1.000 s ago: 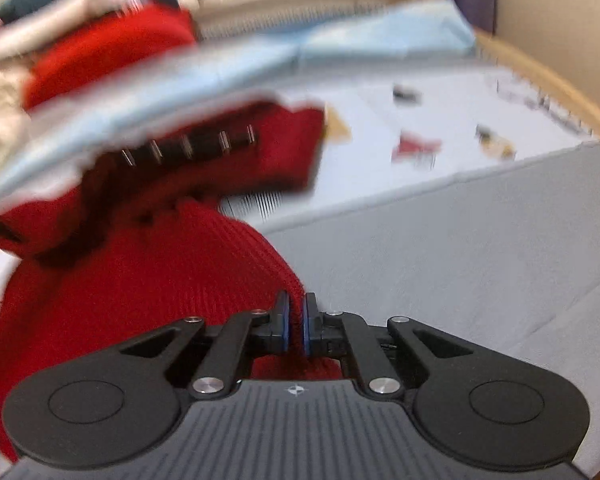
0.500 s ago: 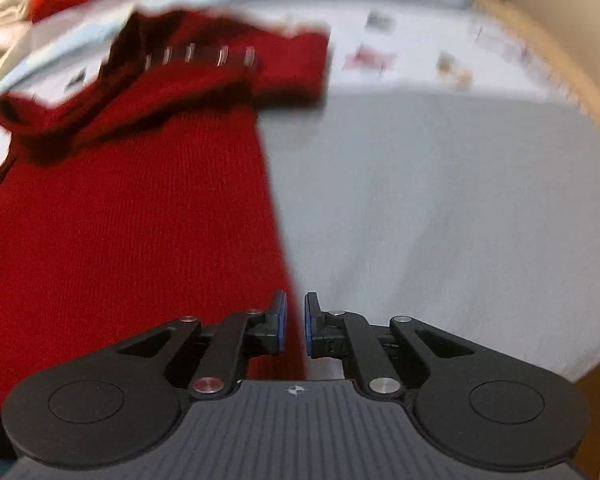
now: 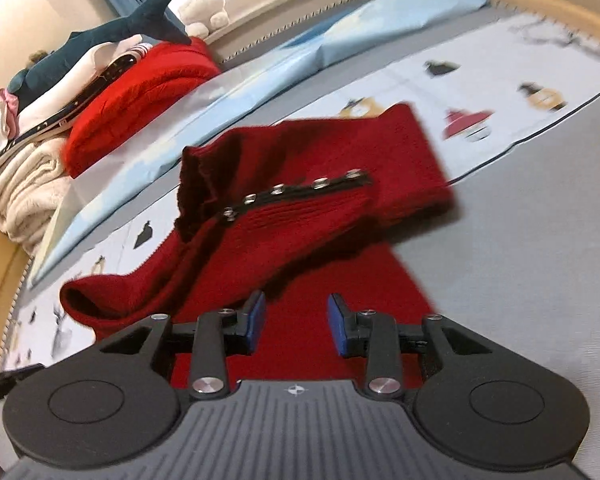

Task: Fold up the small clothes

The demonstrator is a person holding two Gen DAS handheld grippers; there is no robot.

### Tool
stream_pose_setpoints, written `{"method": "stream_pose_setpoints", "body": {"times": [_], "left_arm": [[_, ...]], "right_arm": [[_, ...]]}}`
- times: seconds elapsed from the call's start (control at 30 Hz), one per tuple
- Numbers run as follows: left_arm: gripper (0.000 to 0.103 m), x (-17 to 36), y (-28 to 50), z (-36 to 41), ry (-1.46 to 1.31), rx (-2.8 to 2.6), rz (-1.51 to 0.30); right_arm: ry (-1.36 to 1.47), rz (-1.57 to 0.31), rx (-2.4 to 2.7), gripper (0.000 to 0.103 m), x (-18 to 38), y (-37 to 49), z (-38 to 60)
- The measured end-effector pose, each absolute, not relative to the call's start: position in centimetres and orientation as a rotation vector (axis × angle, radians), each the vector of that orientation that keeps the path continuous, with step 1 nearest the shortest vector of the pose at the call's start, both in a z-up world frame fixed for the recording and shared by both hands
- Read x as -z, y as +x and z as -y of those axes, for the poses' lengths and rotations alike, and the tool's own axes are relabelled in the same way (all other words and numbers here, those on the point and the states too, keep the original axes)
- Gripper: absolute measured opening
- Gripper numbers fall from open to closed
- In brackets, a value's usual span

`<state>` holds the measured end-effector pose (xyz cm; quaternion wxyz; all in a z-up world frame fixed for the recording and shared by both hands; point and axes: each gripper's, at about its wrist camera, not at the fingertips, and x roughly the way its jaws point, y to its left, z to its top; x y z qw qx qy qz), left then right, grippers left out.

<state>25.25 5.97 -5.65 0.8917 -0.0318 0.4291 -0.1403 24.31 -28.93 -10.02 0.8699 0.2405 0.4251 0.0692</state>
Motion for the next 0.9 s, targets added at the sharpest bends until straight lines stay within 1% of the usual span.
{"method": "stream_pose_setpoints", "body": {"times": [0.1, 0.3, 0.33, 0.37, 0.4, 0.47, 0.5, 0.53, 0.63, 0.7, 0.73, 0.77, 0.8, 0.83, 0.87, 0.9], "left_arm": [[0.023, 7.4, 27.0, -4.2, -0.042, 0.301, -0.933], [0.024, 9.9, 29.9, -3.3, -0.033, 0.361, -0.99], [0.024, 10.2, 30.4, -2.9, -0.027, 0.371, -0.996], [0.024, 10.4, 30.8, -2.7, -0.023, 0.377, -0.999], [0.025, 10.5, 31.2, -2.5, -0.023, 0.381, -0.997], [0.037, 10.2, 31.8, -2.1, -0.028, 0.395, -0.979], [0.04, 9.9, 32.0, -2.0, -0.032, 0.403, -0.962], [0.045, 9.6, 32.2, -1.9, -0.038, 0.413, -0.942], [0.062, 8.5, 32.9, -1.5, -0.076, 0.438, -0.878], [0.063, 8.0, 33.2, -1.4, -0.082, 0.411, -0.819], [0.061, 7.6, 33.5, -1.5, -0.086, 0.38, -0.791], [0.056, 7.5, 33.7, -1.7, -0.099, 0.361, -0.776], [0.046, 7.4, 34.0, -2.1, -0.12, 0.344, -0.766], [0.014, 7.3, 34.4, -2.5, -0.144, 0.331, -0.768], [0.01, 7.3, 34.9, -2.9, -0.162, 0.318, -0.783], [0.009, 7.3, 35.2, -3.2, -0.169, 0.3, -0.792]], "right_arm": [[0.543, -0.929, -0.116, 0.04, 11.6, 27.2, 27.8], [0.677, -1.008, -0.024, 0.04, 15.2, 30.8, 27.2], [0.688, -1.013, -0.008, 0.036, 15.4, 31.1, 27.0], [0.701, -1.011, -0.011, 0.015, 15.3, 31.3, 26.8], [0.695, -0.997, -0.009, 0.01, 14.6, 31.3, 26.4], [0.664, -0.917, -0.033, 0.008, 12.2, 31.2, 25.6], [0.66, -0.859, -0.073, 0.007, 10.8, 31.0, 25.1], [0.663, -0.794, -0.124, 0.007, 9.5, 30.8, 24.7], [0.683, -0.602, -0.393, 0.006, 6.8, 30.7, 23.1], [0.663, -0.549, -0.558, 0.006, 6.0, 30.9, 21.8], [0.655, -0.537, -0.599, 0.006, 5.9, 31.0, 21.3], [0.648, -0.535, -0.624, 0.006, 5.9, 31.1, 21.0], [0.638, -0.541, -0.641, 0.006, 5.9, 31.1, 20.7], [0.623, -0.549, -0.648, 0.006, 6.0, 31.2, 20.3], [0.608, -0.556, -0.653, 0.006, 6.2, 31.3, 20.0], [0.592, -0.564, -0.656, 0.006, 6.2, 31.4, 19.9]]}}
